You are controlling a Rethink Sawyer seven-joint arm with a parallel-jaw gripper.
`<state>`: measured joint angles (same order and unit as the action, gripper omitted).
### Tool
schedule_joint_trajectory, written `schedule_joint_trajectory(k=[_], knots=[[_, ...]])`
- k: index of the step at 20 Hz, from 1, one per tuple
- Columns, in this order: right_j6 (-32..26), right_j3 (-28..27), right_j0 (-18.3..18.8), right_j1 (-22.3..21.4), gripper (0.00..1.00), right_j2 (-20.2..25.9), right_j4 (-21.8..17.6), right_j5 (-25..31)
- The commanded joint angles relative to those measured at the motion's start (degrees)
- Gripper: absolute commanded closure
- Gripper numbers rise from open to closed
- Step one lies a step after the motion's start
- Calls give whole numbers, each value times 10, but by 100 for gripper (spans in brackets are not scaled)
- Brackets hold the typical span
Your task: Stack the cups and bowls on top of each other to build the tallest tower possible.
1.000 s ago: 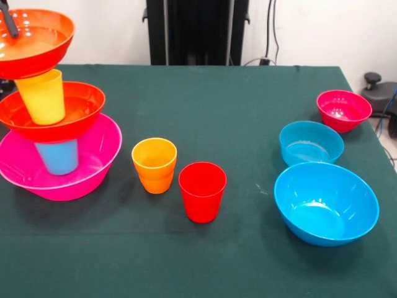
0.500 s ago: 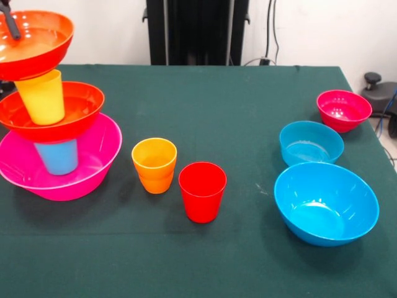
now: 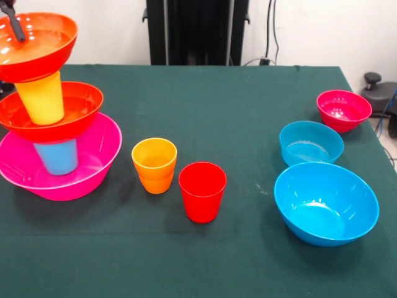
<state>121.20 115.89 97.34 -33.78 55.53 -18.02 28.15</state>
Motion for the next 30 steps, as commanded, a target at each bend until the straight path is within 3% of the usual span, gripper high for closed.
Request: schedule_joint_trajectory(k=[1,30], knots=[[-72,31,-23,30,100,-13,-42,31],[-63,36,-24,53,100,-23,-61,0]])
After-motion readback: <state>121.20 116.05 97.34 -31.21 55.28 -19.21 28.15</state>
